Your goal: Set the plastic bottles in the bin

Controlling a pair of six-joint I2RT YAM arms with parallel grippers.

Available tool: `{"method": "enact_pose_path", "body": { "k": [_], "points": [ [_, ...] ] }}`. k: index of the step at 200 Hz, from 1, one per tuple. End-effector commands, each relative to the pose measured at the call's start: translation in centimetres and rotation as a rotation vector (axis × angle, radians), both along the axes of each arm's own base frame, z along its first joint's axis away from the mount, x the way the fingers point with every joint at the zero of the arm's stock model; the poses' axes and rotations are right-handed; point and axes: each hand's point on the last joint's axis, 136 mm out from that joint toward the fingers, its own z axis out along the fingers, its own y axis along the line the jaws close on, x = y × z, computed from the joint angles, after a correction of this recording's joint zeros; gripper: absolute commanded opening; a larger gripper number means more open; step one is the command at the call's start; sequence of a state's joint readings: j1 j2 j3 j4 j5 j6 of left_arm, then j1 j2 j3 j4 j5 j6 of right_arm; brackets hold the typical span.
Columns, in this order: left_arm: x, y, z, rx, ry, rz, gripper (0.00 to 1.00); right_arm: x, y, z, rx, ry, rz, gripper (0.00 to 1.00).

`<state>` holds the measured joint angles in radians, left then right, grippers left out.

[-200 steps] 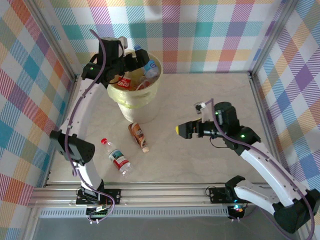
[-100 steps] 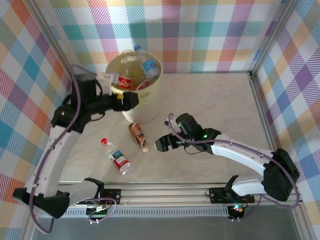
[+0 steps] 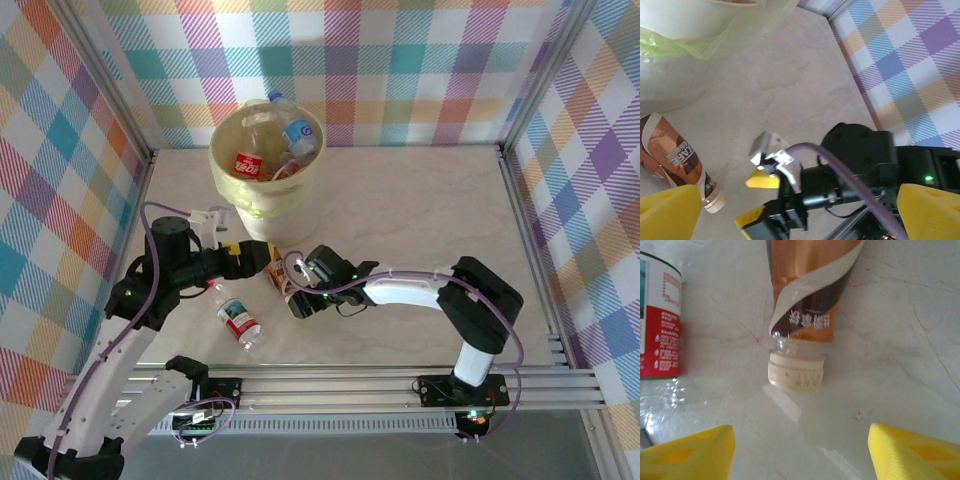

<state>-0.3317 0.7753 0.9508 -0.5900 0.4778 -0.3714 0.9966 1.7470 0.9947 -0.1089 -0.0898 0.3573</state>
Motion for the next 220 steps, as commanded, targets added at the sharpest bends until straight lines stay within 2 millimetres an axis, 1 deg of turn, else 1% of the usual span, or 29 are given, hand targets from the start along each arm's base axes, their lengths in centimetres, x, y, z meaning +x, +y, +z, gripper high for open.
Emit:
{"method": "enact_pose_path", "body": {
  "k": [1,49,83,140,163,197,220],
  "points": [
    [-0.2,0.1,1.6,-0.026,-0.072,0.011,1.00,1.2,2.1,0.9,0.019,-0.070,-0.009,0.69],
    [-0.6,0.4,1.6,-0.019,-0.087,0.016,1.00,2.5,3.1,-1.3,-0.065,-0.099,-0.080,0.63],
    [-0.9,0.7,1.8,-0.014,-0.105,0.023,1.00,3.5,3.2,-2.2,-0.118,-0.123,-0.121,0.59],
    [-1.0,0.9,1.5,-0.019,-0.094,0.037,1.00,3.6,3.5,-3.2,-0.165,-0.138,-0.123,0.53],
    [-1.0,0.9,1.6,-0.032,-0.086,0.041,1.00,3.4,3.8,-3.1,-0.165,-0.139,-0.104,0.50],
    [-0.6,0.8,1.5,-0.036,-0.080,0.051,1.00,2.9,4.0,-2.6,-0.148,-0.151,-0.065,0.37],
    [-0.5,1.1,1.1,-0.031,-0.058,0.072,1.00,1.9,3.8,-1.8,-0.094,-0.137,-0.039,0.36]
  ]
}}
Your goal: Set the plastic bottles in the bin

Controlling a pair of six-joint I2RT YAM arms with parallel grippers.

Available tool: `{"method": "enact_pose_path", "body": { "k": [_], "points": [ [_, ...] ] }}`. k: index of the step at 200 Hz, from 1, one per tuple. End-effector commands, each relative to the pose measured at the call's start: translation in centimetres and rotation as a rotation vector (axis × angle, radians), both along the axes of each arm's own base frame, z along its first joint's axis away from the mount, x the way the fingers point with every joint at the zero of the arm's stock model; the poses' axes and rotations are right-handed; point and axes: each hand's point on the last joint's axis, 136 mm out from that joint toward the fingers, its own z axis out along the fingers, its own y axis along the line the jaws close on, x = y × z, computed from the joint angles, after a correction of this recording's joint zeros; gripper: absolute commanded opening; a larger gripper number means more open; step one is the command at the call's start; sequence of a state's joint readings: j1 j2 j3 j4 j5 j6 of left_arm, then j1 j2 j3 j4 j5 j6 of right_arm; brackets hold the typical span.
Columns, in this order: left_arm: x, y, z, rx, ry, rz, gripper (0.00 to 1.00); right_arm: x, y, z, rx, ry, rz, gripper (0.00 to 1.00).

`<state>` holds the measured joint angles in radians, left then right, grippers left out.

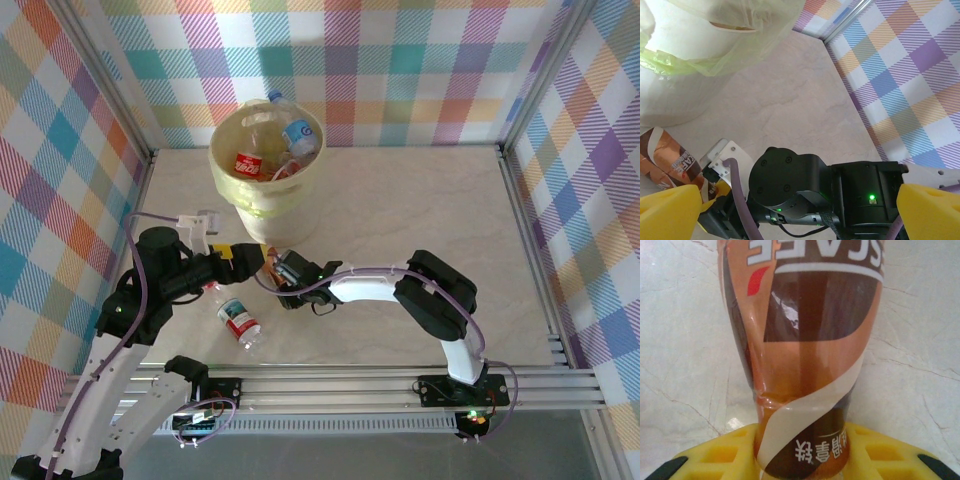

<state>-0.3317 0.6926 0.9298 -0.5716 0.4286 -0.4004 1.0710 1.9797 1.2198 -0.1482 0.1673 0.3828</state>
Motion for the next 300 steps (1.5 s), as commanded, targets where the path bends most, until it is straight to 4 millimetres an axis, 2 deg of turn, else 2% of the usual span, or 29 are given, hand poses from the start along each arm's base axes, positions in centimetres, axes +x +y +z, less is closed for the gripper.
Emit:
{"method": "enact_pose_path", "body": {
  "k": [1,26,95,121,149,171,188,197,199,217,230,257,300],
  "points": [
    [0.2,0.0,-0.2,-0.009,0.007,0.017,1.00,-1.6,0.1,1.1,0.046,0.010,0.058,0.37],
    [0.1,-0.1,-0.3,-0.027,0.021,0.015,1.00,-2.4,-1.4,2.1,0.057,0.002,0.065,0.36],
    [0.2,-1.2,-1.4,-0.068,0.071,-0.008,1.00,-3.4,-7.4,4.5,0.010,-0.040,-0.026,0.34],
    [0.5,-1.9,-2.7,-0.086,0.125,0.004,1.00,-3.4,-9.5,6.3,0.025,-0.050,-0.068,0.33],
    [0.4,-2.8,-4.5,-0.101,0.191,0.011,1.00,-3.6,-10.6,9.1,0.089,-0.054,-0.074,0.33],
    [0.3,-3.6,-5.8,-0.079,0.214,0.011,1.00,-4.2,-10.9,11.3,0.146,-0.060,-0.048,0.33],
    [0.5,-4.8,-6.6,-0.100,0.226,-0.001,1.00,-5.2,-10.4,12.9,0.218,-0.049,0.005,0.34],
    [0.7,-5.5,-6.7,-0.136,0.232,-0.011,1.00,-5.6,-10.0,13.7,0.252,-0.041,0.030,0.35],
    [0.9,-5.9,-6.1,-0.158,0.213,-0.019,1.00,-5.8,-9.9,13.9,0.259,-0.038,0.038,0.35],
    [1.4,-7.3,-5.4,-0.247,0.198,-0.044,1.00,-6.7,-9.4,15.0,0.308,-0.015,0.082,0.35],
    [1.6,-8.0,-5.0,-0.269,0.188,-0.053,1.00,-7.3,-9.0,15.6,0.343,0.001,0.108,0.35],
    [1.6,-9.1,-5.5,-0.256,0.205,-0.075,0.98,-8.1,-8.4,16.9,0.404,0.009,0.153,0.35],
    [1.8,-10.4,-5.3,-0.276,0.206,-0.095,0.93,-8.6,-8.0,17.0,0.418,0.027,0.185,0.35]
  ]
}}
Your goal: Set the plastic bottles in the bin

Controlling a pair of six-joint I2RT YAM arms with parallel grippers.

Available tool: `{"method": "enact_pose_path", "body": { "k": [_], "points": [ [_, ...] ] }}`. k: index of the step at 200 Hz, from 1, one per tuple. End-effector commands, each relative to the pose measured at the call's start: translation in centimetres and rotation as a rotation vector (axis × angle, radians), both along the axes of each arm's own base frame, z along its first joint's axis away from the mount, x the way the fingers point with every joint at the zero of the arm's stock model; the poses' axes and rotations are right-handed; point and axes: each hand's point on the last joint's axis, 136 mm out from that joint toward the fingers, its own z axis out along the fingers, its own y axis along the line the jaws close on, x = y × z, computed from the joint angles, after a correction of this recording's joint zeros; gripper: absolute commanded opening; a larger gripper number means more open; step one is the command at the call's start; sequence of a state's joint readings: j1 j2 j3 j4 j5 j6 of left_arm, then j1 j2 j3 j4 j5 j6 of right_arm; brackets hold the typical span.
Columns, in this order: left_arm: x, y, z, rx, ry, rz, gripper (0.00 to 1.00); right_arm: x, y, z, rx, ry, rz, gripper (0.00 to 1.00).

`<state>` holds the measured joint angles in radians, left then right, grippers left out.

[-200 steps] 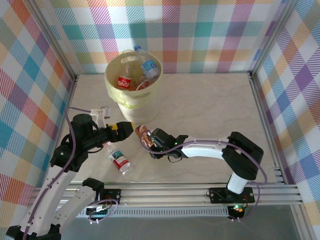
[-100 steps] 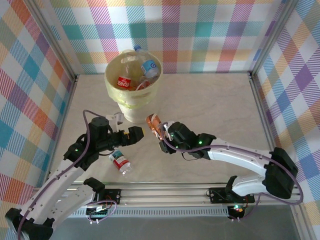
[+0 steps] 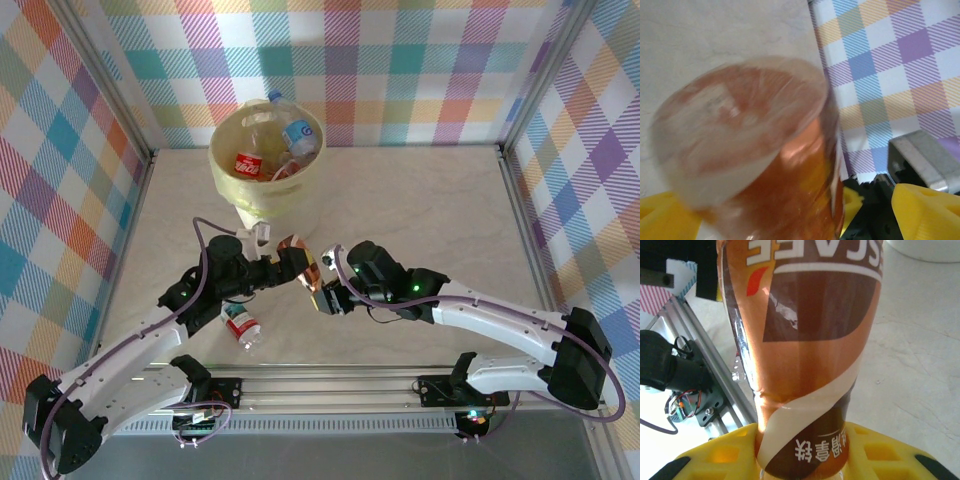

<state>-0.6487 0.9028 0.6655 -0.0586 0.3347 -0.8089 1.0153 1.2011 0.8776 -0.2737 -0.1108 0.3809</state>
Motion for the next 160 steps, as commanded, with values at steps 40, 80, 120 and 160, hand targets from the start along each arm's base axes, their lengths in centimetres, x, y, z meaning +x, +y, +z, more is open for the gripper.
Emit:
{"method": "enact_pose_path", "body": {
  "k": [40,80,120,160],
  "points": [
    [0.9,-1.8,2.2,-0.052,-0.058,-0.009,0.85,-1.0,0.6,1.2,0.074,0.001,0.054,0.35],
    [1.5,-2.0,2.8,-0.061,-0.077,0.008,0.74,-0.9,0.5,1.0,0.074,-0.004,0.047,0.36],
    [1.6,-1.7,3.6,-0.068,-0.100,0.020,0.61,-0.8,0.7,0.8,0.074,0.000,0.048,0.37],
    [1.4,-1.0,4.3,-0.038,-0.117,0.037,0.57,-0.7,0.5,0.9,0.067,-0.008,0.038,0.49]
  ]
}}
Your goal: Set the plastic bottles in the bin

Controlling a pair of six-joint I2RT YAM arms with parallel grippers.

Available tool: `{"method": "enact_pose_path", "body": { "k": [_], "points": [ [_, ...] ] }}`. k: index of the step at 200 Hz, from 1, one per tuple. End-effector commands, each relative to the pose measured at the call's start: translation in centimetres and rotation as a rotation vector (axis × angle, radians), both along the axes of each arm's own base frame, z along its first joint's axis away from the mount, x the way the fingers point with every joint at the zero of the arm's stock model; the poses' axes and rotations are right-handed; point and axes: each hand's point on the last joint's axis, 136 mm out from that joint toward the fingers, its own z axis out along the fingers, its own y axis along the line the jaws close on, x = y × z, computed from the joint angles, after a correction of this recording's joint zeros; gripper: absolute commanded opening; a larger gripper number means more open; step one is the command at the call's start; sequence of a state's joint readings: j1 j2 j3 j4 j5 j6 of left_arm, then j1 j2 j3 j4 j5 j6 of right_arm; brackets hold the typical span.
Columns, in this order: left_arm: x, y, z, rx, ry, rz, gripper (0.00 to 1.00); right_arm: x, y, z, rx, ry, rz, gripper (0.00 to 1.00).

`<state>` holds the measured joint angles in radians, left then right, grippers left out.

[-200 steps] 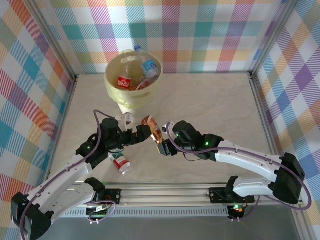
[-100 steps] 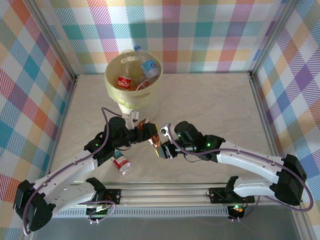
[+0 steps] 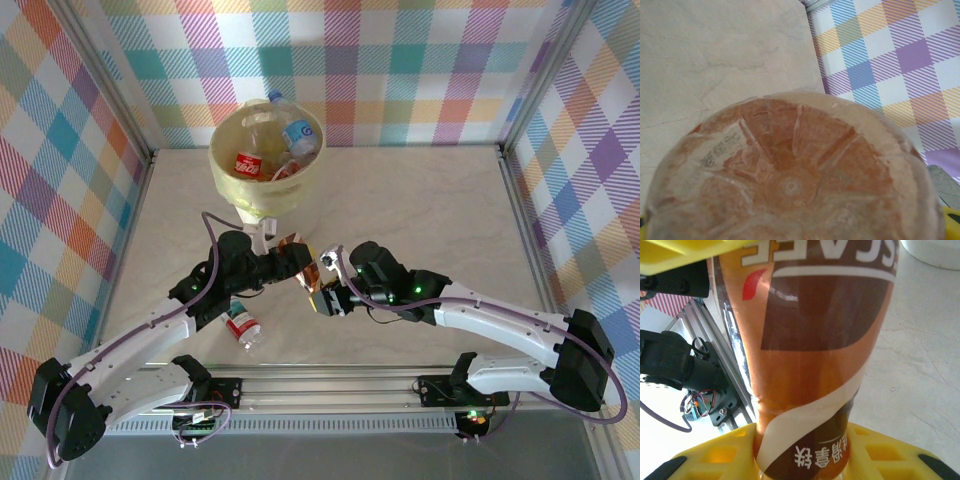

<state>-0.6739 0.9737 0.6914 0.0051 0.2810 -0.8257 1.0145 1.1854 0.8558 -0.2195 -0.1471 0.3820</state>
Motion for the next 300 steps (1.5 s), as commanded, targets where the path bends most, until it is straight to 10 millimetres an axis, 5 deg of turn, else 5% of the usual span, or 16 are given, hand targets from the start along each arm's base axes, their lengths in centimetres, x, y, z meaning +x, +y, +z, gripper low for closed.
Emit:
{"method": "enact_pose_path", "body": {
  "k": [1,21,39,95,141,168,220,271,300],
  "points": [
    [-0.1,0.2,4.0,-0.029,-0.104,0.007,0.57,-0.3,0.1,0.2,0.014,-0.002,0.009,0.50],
    [0.1,1.5,4.6,0.050,-0.111,0.050,0.57,-0.3,-0.1,0.6,0.018,-0.009,0.009,0.80],
    [0.4,3.1,6.3,0.142,-0.144,0.084,0.57,-0.3,-0.6,1.0,0.013,-0.023,0.005,0.91],
    [3.8,6.2,14.8,0.281,-0.296,0.151,0.59,-0.1,-1.7,2.0,0.024,-0.067,-0.034,1.00],
    [10.2,8.5,20.0,0.292,-0.340,0.243,0.59,-0.3,-1.9,2.0,0.019,-0.064,-0.031,1.00],
    [14.9,10.3,20.9,0.297,-0.309,0.315,0.60,-0.3,-2.3,1.9,0.019,-0.064,-0.047,1.00],
    [22.7,12.7,18.5,0.235,-0.179,0.388,0.60,-0.3,-2.6,1.6,0.005,-0.058,-0.052,1.00],
    [24.3,13.6,13.1,0.398,-0.048,0.344,0.63,-0.2,-2.7,1.6,-0.004,-0.060,-0.062,1.00],
    [24.2,14.4,11.6,0.449,-0.013,0.332,0.63,0.0,-2.4,1.3,-0.017,-0.058,-0.057,1.00]
  ]
}}
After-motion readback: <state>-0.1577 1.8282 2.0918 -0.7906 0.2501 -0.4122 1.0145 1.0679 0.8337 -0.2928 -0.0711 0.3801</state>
